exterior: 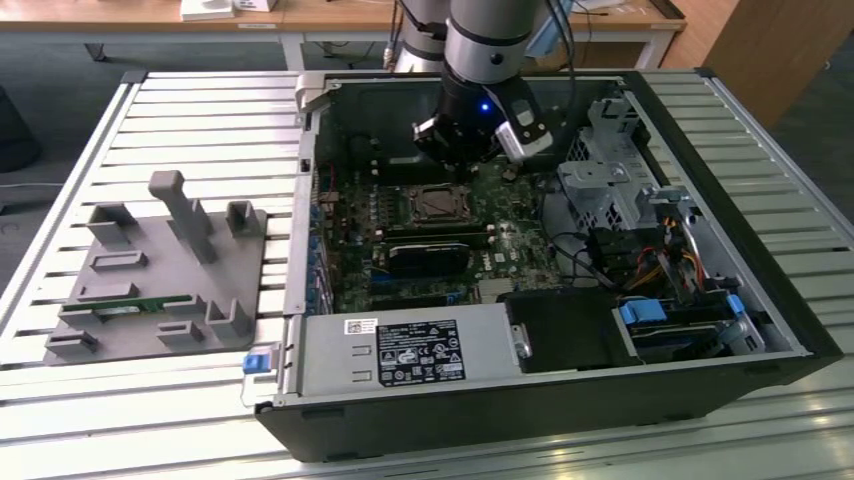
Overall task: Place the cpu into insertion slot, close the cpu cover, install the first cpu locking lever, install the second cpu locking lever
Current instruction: 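Install the second cpu locking lever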
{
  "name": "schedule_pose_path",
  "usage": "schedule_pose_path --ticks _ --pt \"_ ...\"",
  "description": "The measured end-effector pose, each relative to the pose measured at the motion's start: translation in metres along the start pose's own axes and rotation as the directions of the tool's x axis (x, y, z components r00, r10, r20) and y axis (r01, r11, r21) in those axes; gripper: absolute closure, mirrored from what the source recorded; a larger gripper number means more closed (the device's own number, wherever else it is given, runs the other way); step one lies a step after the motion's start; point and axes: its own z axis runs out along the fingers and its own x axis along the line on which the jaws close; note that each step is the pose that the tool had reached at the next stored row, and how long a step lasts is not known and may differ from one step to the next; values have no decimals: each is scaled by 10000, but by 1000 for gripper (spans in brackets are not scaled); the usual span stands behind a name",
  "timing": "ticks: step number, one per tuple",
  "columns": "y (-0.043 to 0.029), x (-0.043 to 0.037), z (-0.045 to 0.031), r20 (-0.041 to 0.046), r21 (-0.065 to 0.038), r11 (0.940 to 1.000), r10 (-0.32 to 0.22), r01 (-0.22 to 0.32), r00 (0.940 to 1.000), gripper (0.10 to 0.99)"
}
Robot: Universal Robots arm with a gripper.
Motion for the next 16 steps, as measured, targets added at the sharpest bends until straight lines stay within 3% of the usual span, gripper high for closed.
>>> schedule_pose_path --ticks 13,16 --pt "-103 9 66 -1 1 10000 13 -13 10000 980" --pt "-162 12 70 1 -1 10000 35 -35 10000 980"
